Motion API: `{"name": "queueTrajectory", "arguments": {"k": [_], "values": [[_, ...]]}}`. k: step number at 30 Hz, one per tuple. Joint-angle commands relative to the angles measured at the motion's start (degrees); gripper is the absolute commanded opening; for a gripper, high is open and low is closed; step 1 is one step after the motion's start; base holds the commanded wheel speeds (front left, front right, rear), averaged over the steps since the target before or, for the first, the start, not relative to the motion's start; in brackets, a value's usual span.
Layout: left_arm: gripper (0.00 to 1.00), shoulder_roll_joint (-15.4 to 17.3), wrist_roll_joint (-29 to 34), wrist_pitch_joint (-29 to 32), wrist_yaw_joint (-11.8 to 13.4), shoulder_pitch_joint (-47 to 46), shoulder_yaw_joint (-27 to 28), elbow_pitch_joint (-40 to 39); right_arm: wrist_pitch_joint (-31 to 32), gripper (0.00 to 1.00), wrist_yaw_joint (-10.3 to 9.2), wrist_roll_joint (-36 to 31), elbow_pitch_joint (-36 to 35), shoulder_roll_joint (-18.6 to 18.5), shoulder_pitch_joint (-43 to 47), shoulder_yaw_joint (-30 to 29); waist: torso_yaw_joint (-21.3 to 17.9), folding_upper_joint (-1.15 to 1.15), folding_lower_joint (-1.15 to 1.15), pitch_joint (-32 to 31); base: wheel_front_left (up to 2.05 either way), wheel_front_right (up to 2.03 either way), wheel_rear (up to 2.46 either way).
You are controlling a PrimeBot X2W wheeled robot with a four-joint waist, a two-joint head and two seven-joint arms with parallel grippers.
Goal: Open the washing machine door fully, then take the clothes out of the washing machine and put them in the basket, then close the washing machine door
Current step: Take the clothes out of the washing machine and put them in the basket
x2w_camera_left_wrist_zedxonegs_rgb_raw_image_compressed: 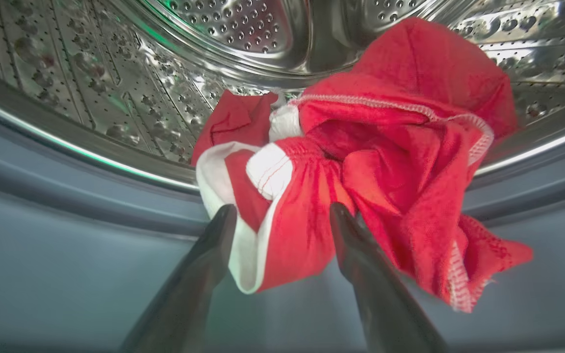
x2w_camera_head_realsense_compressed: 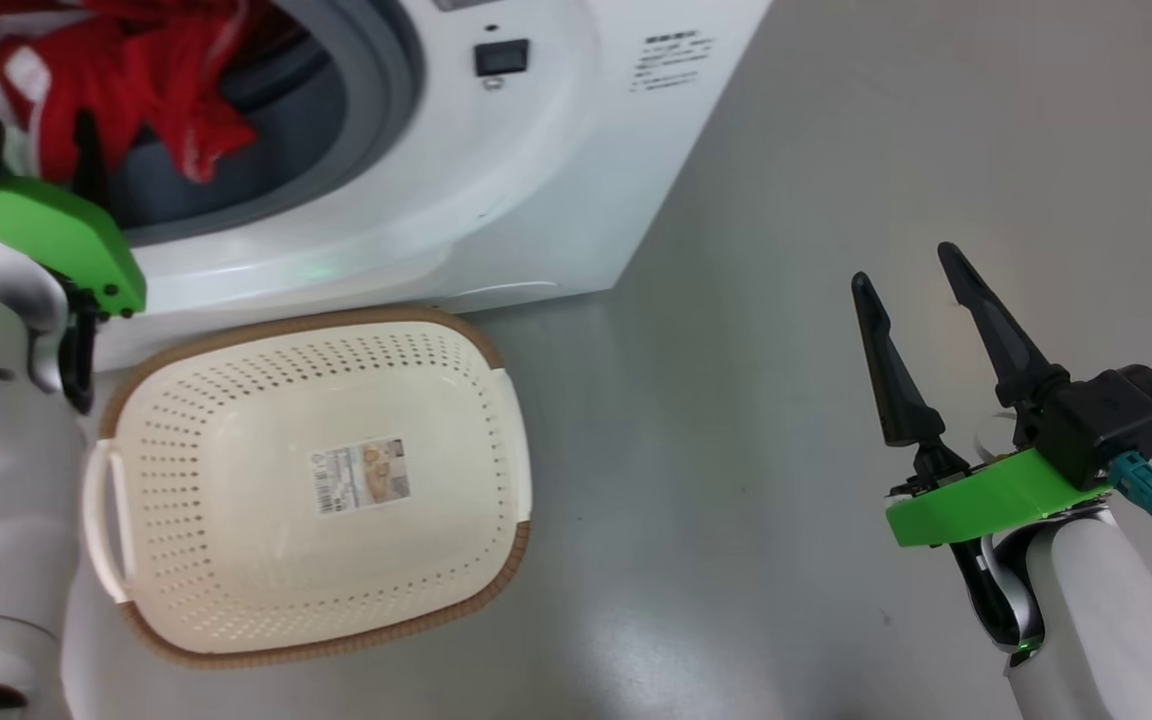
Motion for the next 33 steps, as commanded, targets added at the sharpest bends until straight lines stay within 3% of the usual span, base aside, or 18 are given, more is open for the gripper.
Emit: {"name": "queueTrajectory", "arguments": {"k": [1,14,15,16,17,33], "values": [[1.00,3.07,0.67,0.04,0.53,-0.84,0.50,-0.50,-0.37,1.00,0.37,0.77,-1.23,0.00,-0.20,1.26,-1.33,0.00,0.00,1.07,0.00,0.00,0.00],[1.00,7.64,2.40,1.74,3.53,-2.66,-1.82,4.46,-0.37,1.00,0.37,1.46,-0.97,0.80,-0.80,2.43,-4.15,0.00,0.00,1.72,0.00,0.00,0.00],[0.88,7.82,2.43,1.96,3.71,-2.70,-1.95,4.61,-0.37,1.00,0.37,1.53,-1.02,0.84,-0.80,2.32,-4.24,0.00,0.00,1.75,0.00,0.00,0.00],[0.22,7.83,2.38,2.02,3.86,-2.70,-2.03,4.73,-0.37,1.00,0.37,1.60,-1.04,0.89,-0.71,2.19,-4.30,0.00,0.00,1.74,0.00,0.00,0.00],[0.00,7.84,2.38,1.99,3.99,-2.70,-2.14,4.81,-0.37,1.00,0.37,1.66,-1.03,0.92,-0.58,2.09,-4.33,0.00,0.00,1.69,0.00,0.00,0.00],[0.00,7.45,-0.23,-5.62,3.81,-0.74,-1.45,2.92,-0.37,1.00,0.37,2.10,0.21,1.43,0.13,1.27,-2.40,0.00,0.00,-2.09,0.00,0.00,0.00]]}}
